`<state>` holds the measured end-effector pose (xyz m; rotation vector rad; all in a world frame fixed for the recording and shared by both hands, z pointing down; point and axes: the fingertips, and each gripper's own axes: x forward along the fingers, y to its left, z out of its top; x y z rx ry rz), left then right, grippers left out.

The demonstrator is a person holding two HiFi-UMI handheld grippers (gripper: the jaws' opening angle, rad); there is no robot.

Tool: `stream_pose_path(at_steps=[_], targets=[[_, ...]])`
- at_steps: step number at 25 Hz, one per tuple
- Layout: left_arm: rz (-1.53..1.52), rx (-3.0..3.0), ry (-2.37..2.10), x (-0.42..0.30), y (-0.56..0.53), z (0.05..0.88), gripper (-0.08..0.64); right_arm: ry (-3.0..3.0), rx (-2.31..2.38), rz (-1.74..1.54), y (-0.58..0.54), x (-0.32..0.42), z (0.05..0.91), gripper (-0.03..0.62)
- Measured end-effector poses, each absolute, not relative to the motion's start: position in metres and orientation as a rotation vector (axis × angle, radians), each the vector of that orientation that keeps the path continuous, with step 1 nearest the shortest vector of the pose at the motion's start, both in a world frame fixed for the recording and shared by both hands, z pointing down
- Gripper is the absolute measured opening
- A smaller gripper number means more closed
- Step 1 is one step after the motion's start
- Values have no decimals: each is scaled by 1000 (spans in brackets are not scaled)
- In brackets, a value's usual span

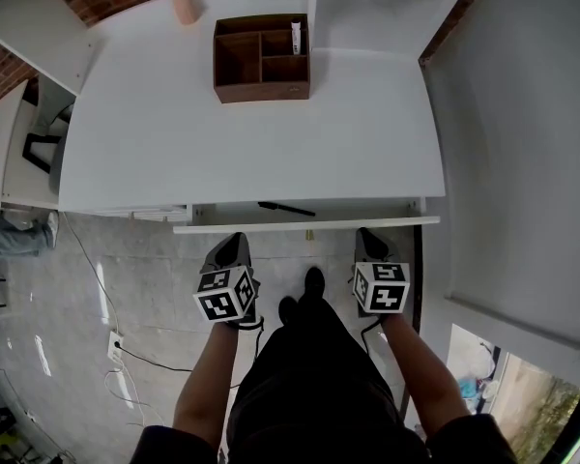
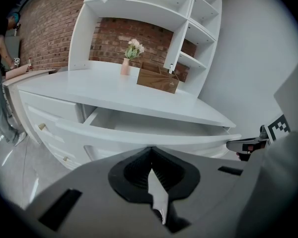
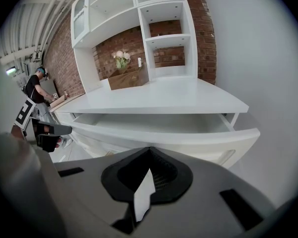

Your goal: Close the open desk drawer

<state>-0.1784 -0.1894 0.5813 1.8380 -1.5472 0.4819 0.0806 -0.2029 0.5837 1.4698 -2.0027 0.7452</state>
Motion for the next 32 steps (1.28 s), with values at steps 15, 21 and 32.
stream_pose_path(at_steps=[15, 21, 32], targets=[[475, 1822, -1579, -180, -227, 581, 9, -2019, 1448, 724, -240, 79, 583, 5], [476, 1819, -1590, -180, -239, 582, 11, -2031, 1448, 720, -252, 79, 584, 5], [476, 1817, -1604, -181, -251, 581, 9, -2034, 1445, 718, -263, 78, 584, 5]])
